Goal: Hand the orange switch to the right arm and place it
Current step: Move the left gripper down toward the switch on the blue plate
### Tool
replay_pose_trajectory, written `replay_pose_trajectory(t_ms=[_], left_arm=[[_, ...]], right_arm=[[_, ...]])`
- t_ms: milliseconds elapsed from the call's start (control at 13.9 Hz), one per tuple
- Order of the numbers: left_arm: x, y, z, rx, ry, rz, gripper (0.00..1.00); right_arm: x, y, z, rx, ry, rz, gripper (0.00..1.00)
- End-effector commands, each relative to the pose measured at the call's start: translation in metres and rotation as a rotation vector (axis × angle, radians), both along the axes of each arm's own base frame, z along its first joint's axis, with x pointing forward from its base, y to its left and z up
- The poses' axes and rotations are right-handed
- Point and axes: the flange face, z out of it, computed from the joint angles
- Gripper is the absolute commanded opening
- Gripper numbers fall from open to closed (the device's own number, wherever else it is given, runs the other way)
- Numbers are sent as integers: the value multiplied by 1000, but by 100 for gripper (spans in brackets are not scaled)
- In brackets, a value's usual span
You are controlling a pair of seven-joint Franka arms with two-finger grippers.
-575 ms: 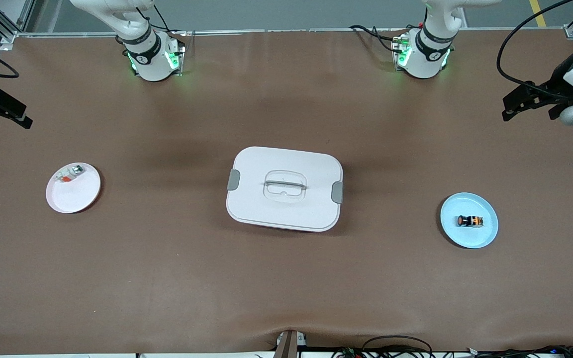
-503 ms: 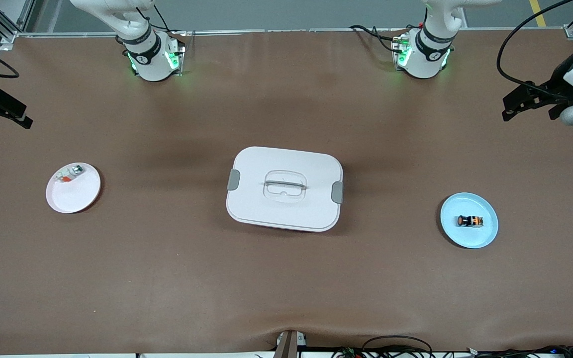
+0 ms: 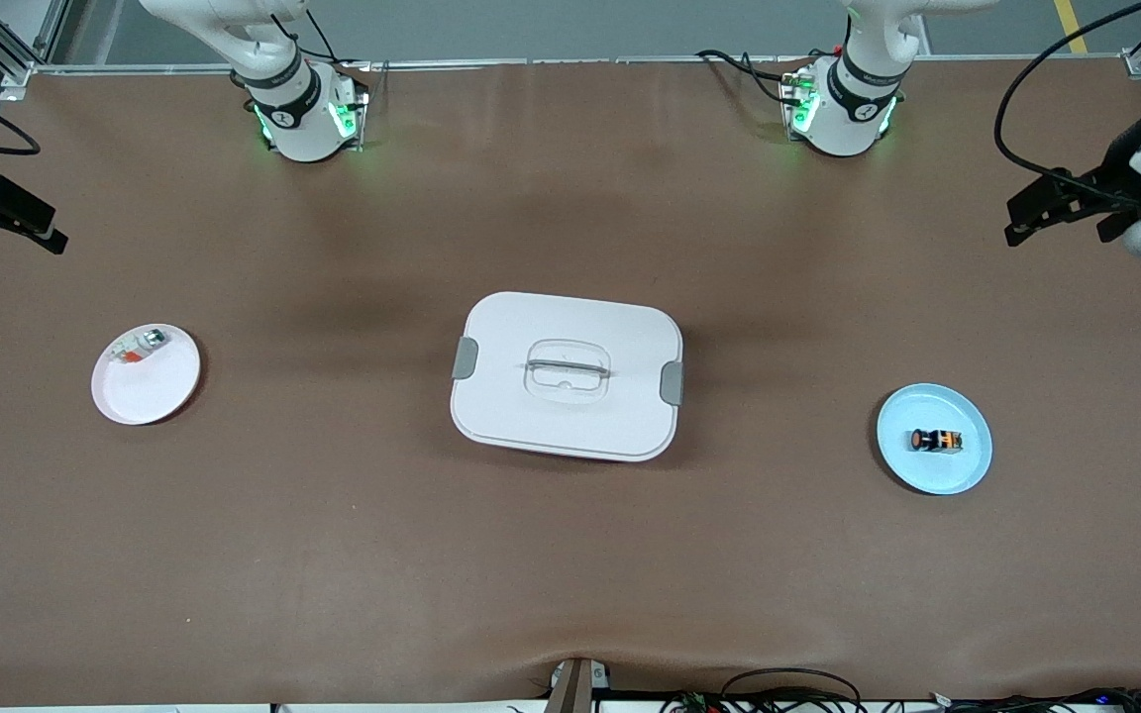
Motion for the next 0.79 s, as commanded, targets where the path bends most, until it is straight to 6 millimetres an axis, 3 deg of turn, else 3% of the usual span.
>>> replay_pose_trajectory(t_ms=[0, 360, 719], left_arm=[[34, 17, -44, 0, 33, 6, 100], [75, 33, -151, 0, 7, -17, 100], [92, 62, -238, 56, -42, -89, 100]], right_arm=[[-8, 0, 0, 16, 4, -18, 100], [-8, 6, 0, 17, 11, -49, 100], [-8, 7, 0, 16, 9, -46, 100]])
